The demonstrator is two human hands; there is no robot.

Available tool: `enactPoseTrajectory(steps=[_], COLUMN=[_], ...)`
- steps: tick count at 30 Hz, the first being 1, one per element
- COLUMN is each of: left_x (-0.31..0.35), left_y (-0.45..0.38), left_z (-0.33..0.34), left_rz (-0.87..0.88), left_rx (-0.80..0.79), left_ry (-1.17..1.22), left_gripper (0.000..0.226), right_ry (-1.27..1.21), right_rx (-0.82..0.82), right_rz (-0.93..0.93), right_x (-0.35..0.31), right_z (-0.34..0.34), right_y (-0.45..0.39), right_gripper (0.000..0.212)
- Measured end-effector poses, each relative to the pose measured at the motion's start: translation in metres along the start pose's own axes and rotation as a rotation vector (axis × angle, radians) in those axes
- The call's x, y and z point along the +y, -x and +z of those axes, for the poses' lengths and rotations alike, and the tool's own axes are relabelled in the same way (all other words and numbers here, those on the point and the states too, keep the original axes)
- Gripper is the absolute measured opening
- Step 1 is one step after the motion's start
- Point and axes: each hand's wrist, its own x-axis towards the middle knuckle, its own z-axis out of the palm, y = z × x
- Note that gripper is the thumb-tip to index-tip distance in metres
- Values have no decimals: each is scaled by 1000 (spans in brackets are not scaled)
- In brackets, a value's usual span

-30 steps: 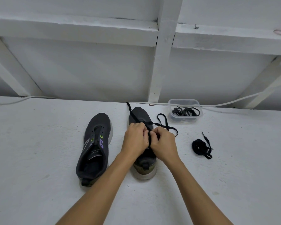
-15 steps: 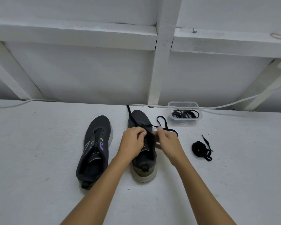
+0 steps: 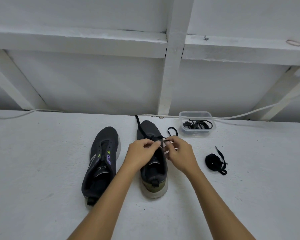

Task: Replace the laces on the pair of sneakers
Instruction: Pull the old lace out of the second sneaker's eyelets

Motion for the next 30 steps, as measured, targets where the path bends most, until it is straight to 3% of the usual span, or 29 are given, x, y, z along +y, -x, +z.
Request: enactPoseTrajectory(steps=[4, 7, 11, 13, 17, 20, 23, 30], left_x=[-1, -2, -13, -18, -15, -10, -6, 11], left_y=[-3, -1, 1, 0, -6, -14, -22, -37], left_z=[-6, -8, -11, -14, -18, -17, -19, -32], left_rz=[-38, 0, 25, -2, 67, 148, 151, 208], left_rx=[-37, -53, 197, 257, 215, 203, 171, -72], left_ry=[-39, -66, -56, -119, -192, -304, -411, -624], left_gripper=[8, 12, 12, 14, 17, 16, 11, 8], right_ry=[-282, -264, -102, -88, -45, 29, 120, 212], right_rx=[43, 48, -18, 12, -8, -114, -97, -181], right_rz=[194, 268, 236, 137, 68, 83, 81, 146], right_x=[-5, -3, -2, -6, -24, -39, -48, -52], right_z=[-10, -17, -21, -16, -2, 11, 24, 30], right_y=[7, 13, 29, 35, 37, 36, 34, 30], right_gripper=[13, 16, 61, 56, 16, 25, 31, 39])
